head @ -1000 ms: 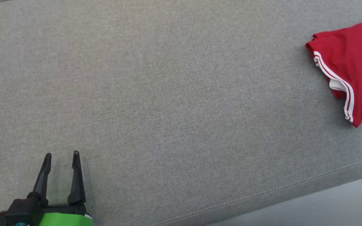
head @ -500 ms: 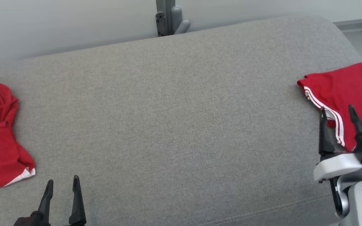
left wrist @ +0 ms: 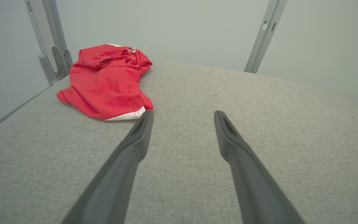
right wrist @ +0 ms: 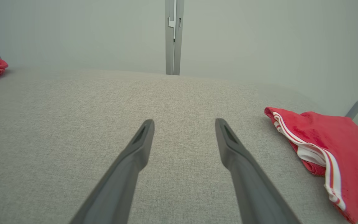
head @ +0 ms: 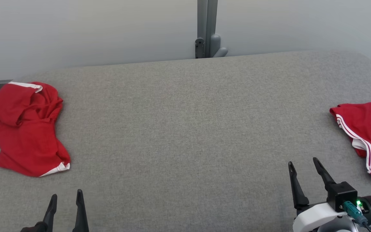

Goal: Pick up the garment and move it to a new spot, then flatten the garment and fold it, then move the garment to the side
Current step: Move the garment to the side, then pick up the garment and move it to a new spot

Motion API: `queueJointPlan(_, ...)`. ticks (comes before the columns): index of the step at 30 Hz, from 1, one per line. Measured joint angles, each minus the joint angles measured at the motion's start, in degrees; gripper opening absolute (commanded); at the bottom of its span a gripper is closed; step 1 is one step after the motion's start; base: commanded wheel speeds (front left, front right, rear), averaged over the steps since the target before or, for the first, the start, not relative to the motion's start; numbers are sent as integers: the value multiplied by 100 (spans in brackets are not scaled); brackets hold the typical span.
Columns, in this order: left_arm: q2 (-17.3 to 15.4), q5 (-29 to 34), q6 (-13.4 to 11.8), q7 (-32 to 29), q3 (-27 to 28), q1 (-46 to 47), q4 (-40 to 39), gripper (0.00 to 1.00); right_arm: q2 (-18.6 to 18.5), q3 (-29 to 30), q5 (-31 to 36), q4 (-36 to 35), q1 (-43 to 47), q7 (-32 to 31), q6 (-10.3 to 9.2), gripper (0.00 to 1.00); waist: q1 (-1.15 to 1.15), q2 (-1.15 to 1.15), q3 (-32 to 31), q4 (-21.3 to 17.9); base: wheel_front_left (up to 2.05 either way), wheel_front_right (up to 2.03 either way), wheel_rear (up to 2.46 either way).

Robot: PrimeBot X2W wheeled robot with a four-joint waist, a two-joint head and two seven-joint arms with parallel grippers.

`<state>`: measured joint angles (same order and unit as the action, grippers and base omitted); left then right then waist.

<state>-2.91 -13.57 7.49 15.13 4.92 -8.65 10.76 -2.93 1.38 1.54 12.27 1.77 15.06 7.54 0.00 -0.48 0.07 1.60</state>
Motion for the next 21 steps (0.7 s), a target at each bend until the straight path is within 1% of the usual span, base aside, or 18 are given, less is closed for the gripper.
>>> queueJointPlan(7,0,-62,0,0,3,44,121,100,8,-212,-191,9,53,0,0,100,0,0,-80,163,0,0,0)
queueJointPlan(21,1,-116,0,0,-73,44,120,100,8,-227,-240,31,98,0,0,100,0,0,-101,205,0,0,0)
